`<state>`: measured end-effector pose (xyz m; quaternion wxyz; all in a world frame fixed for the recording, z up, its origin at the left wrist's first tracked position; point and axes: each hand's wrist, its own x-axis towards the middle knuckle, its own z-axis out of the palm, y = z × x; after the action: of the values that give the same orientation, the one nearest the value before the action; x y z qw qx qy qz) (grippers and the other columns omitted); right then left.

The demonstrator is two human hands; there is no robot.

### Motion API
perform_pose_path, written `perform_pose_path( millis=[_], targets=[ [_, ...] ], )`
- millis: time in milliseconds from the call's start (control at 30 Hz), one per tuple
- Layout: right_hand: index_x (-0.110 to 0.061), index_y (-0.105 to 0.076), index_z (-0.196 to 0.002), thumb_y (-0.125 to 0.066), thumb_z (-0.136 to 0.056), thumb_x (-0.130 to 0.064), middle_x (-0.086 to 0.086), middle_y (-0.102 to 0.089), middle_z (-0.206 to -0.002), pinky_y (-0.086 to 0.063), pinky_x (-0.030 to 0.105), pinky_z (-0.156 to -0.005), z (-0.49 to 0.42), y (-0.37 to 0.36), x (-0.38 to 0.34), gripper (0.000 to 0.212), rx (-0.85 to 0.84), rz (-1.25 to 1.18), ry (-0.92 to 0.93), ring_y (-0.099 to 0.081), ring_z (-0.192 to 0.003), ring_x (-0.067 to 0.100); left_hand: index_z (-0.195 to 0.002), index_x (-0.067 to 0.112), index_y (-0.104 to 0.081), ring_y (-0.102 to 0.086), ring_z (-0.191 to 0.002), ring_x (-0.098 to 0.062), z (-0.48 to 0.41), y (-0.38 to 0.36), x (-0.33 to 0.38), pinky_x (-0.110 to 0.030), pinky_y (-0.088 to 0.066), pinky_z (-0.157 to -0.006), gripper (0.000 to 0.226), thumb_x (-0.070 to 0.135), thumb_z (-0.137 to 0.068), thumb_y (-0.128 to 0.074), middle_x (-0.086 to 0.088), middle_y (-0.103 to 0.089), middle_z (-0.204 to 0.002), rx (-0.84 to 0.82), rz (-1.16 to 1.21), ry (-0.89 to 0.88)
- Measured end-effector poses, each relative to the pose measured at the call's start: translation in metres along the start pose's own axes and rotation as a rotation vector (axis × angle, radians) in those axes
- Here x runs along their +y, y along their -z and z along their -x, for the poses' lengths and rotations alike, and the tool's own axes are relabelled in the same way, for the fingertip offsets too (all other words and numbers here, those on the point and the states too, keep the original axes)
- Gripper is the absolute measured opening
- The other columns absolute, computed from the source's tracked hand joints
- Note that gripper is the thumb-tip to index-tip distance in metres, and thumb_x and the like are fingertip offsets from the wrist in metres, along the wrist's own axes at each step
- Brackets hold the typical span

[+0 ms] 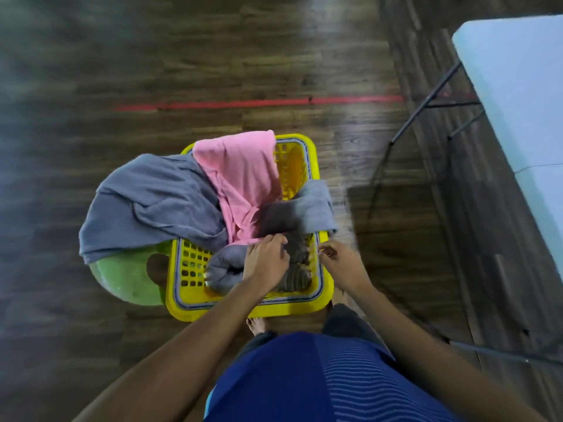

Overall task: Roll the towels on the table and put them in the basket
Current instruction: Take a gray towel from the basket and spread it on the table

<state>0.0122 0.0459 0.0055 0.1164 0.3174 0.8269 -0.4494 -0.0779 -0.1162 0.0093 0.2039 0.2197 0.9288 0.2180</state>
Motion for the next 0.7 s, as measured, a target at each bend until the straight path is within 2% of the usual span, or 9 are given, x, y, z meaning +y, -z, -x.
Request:
perform_pose_path(
  millis=[100,233,367,467,533,600,700],
  targets=[
    [-0.017,-0.069,-0.104,-0.060,-0.088,-0.018,0.006,-0.072,-0.098,-0.047,0.032,-0.078,-0.023,0.032,0.014,0.019,-0.023,0.078,0.031,-0.065,-0.093,0.022,-0.112,0.017,-0.062,-0.060,-0.104,-0.031,-0.022,-0.019,0.026,-0.041,-0.046,-0.090,0.030,0.016,-0.083,-0.056,-0.007,-0.064,-0.109,0.004,0.017,0.030],
    [-0.012,-0.065,-0.096,-0.058,-0.086,-0.015,0.008,-0.067,-0.090,-0.046,0.036,-0.071,-0.064,0.060,0.034,0.012,-0.147,0.176,0.082,-0.063,-0.088,0.029,-0.110,0.012,-0.061,-0.058,-0.104,-0.034,-0.046,-0.044,0.062,-0.045,-0.046,-0.089,0.026,0.015,-0.085,-0.053,-0.011,-0.061,-0.108,0.008,0.046,0.147],
    [-0.011,-0.058,-0.121,-0.068,-0.084,-0.017,0.009,-0.065,-0.110,-0.041,0.031,-0.075,-0.102,0.068,0.041,0.039,-0.265,0.236,0.151,-0.061,-0.100,0.026,-0.120,0.011,-0.056,-0.054,-0.108,-0.037,-0.056,-0.064,0.086,-0.047,-0.045,-0.088,0.035,0.012,-0.085,-0.052,-0.014,-0.055,-0.112,0.032,0.123,0.269],
    [-0.011,-0.054,-0.122,-0.070,-0.085,-0.022,0.006,-0.062,-0.112,-0.044,0.034,-0.080,-0.115,0.054,0.037,0.042,-0.374,0.268,0.204,-0.059,-0.104,0.026,-0.124,0.010,-0.056,-0.053,-0.111,-0.037,-0.060,-0.068,0.095,-0.043,-0.042,-0.090,0.040,0.009,-0.084,-0.053,-0.015,-0.056,-0.116,0.068,0.207,0.361],
    [-0.012,-0.049,-0.125,-0.067,-0.086,-0.022,0.002,-0.058,-0.108,-0.044,0.034,-0.079,-0.120,0.047,0.033,0.045,-0.365,0.275,0.175,-0.056,-0.099,0.021,-0.123,0.011,-0.058,-0.055,-0.110,-0.037,-0.062,-0.068,0.095,-0.042,-0.042,-0.090,0.039,0.008,-0.084,-0.052,-0.014,-0.058,-0.116,0.084,0.230,0.385],
    [-0.010,-0.054,-0.114,-0.058,-0.089,-0.017,0.010,-0.062,-0.101,-0.036,0.031,-0.070,-0.124,0.045,0.030,0.027,-0.302,0.298,0.200,-0.058,-0.092,0.028,-0.123,0.012,-0.059,-0.056,-0.110,-0.035,-0.063,-0.067,0.093,-0.041,-0.042,-0.090,0.040,0.007,-0.084,-0.052,-0.014,-0.059,-0.116,0.084,0.244,0.402],
    [-0.015,-0.056,-0.084,-0.053,-0.085,-0.019,0.013,-0.066,-0.086,-0.030,0.031,-0.059,-0.130,0.049,0.027,0.005,-0.253,0.300,0.262,-0.059,-0.081,0.036,-0.122,0.013,-0.060,-0.056,-0.107,-0.034,-0.063,-0.065,0.090,-0.041,-0.043,-0.087,0.038,0.008,-0.085,-0.051,-0.012,-0.059,-0.113,0.091,0.244,0.400]
  ],
)
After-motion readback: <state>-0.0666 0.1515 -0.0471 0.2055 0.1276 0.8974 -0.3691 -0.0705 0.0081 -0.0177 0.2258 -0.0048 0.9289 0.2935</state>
